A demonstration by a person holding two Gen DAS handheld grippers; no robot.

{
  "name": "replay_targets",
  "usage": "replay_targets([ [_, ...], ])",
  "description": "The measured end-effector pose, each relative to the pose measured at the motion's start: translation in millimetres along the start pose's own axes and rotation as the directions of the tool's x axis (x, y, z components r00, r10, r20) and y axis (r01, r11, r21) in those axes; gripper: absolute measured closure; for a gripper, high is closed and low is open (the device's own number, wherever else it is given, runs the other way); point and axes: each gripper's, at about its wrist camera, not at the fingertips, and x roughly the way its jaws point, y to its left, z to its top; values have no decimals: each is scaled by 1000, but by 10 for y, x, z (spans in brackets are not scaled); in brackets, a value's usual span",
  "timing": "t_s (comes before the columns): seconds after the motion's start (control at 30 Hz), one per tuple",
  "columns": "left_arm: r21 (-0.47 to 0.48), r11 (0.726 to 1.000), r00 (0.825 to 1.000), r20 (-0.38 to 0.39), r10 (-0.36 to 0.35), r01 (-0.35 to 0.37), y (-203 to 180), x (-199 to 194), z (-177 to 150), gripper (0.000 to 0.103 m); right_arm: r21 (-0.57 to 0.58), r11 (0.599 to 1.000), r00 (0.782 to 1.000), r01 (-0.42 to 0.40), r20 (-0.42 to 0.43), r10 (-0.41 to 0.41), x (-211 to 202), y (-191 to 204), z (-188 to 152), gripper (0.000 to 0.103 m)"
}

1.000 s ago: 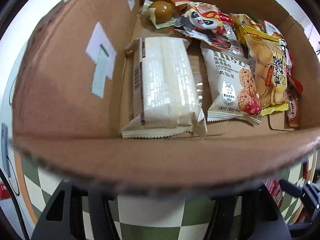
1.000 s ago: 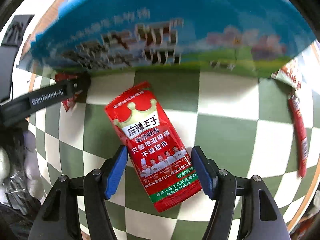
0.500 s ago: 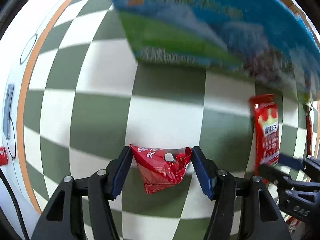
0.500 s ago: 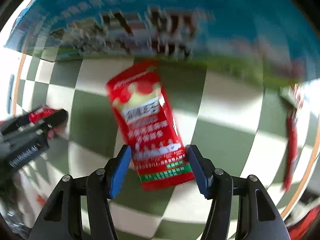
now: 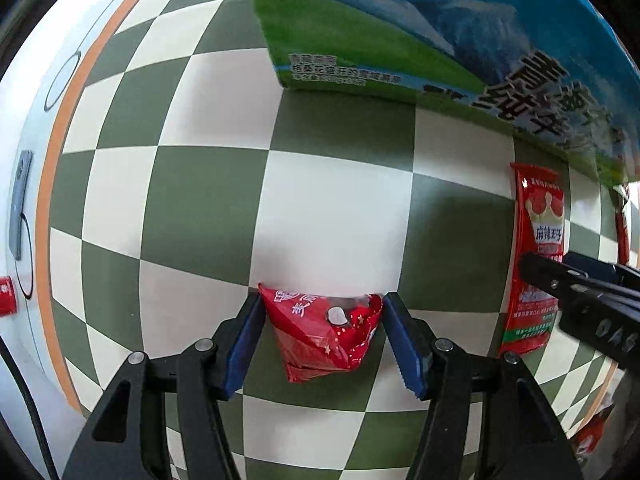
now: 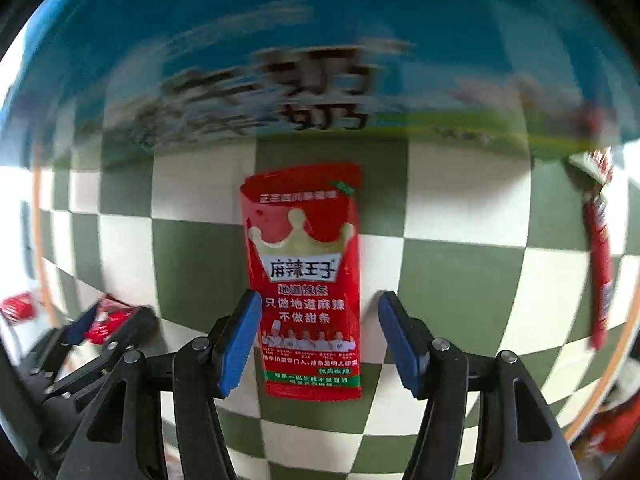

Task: Organize snacks
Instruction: 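Grasp the small red candy packet with the left tool while the right tool grasps the red spicy-strip packet, then place both red packets into the box and open both tools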

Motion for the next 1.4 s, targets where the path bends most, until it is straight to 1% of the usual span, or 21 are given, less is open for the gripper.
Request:
replay_targets([
  [0.03, 11, 1000, 1000, 2, 5, -5, -26, 1, -7, 46, -26, 999, 999, 43, 20, -43, 12, 124, -13, 42],
  [0.07, 18, 1000, 1000, 4, 6, -6, -31, -6, -26, 46, -35, 998, 998, 55, 46, -53, 17, 170, -72, 50],
  [0.17, 32, 999, 1000, 6, 4, -5, -48, -27, -82, 47, -55, 996, 995, 65, 75, -61, 5, 234, -235, 63],
  [0.2, 40, 999, 1000, 9, 2, -2, -53, -42, -120, 48, -55, 997, 995, 57, 80, -53, 1, 231, -292, 65],
  [0.27, 50, 999, 1000, 9, -3, 2, -86, -63, -156, 48, -54, 997, 993, 54, 104, -49, -12, 272, -410, 77],
  [0.37, 70, 998, 1000, 12, -10, 9, -203, -109, -181, 48, -31, 999, 995, 21, 99, -18, -46, 141, -527, 78],
  [0.47, 93, 995, 1000, 22, -22, 20, -297, -197, -209, 48, -12, 1000, 993, -9, 121, 10, -97, 16, -659, 80],
  [0.53, 106, 994, 999, 27, -34, 31, -350, -267, -190, 49, 5, 999, 990, -48, 133, 47, -151, -115, -769, 82],
  [0.63, 130, 991, 998, 39, -48, 43, -391, -409, -180, 49, 9, 996, 982, -84, 169, 81, -307, -232, -954, 83],
  [0.67, 137, 989, 998, 43, -53, 47, -400, -464, -183, 50, 10, 994, 978, -111, 180, 107, -374, -264, -1014, 83],
  [0.73, 156, 986, 996, 57, -67, 57, -470, -569, -169, 51, 17, 991, 970, -135, 205, 128, -608, -475, -796, 84],
  [0.8, 171, 983, 995, 64, -81, 69, -518, -650, -218, 52, 17, 986, 958, -168, 238, 159, -805, -553, -884, 84],
  [0.83, 181, 980, 993, 64, -96, 83, -553, -710, -225, 52, 18, 984, 953, -179, 250, 169, -1062, -495, -852, 84],
  [0.87, 186, 978, 992, 68, -106, 92, -559, -759, -218, 52, 16, 981, 949, -192, 259, 181, -1241, -551, -850, 84],
  [0.9, 188, 977, 991, 73, -111, 96, -562, -867, -120, 52, 18, 979, 942, -205, 275, 193, -1331, -590, -870, 84],
  [0.97, 204, 973, 987, 93, -130, 109, -670, -1017, -60, 53, 13, 975, 930, -220, 305, 206, -1483, -610, -911, 84],
  [1.0, 203, 973, 986, 102, -134, 111, -668, -1166, -127, 53, 12, 973, 923, -230, 319, 214, -1563, -610, -915, 84],
  [1.1, 200, 968, 975, 127, -182, 155, -674, -1444, -35, 54, 3, 968, 902, -251, 363, 233, -1938, -694, -948, 84],
  [1.3, 219, 957, 945, 222, -240, 191, -762, -2043, 347, 54, -3, 949, 853, -314, 438, 283, -2446, -820, -800, 84],
  [1.37, 228, 954, 937, 245, -250, 195, -802, -2190, 541, 54, -5, 943, 834, -333, 465, 297, -2622, -878, -679, 84],
  [1.4, 230, 954, 934, 257, -248, 190, -819, -2246, 647, 54, -11, 943, 830, -333, 472, 298, -2694, -890, -623, 84],
])
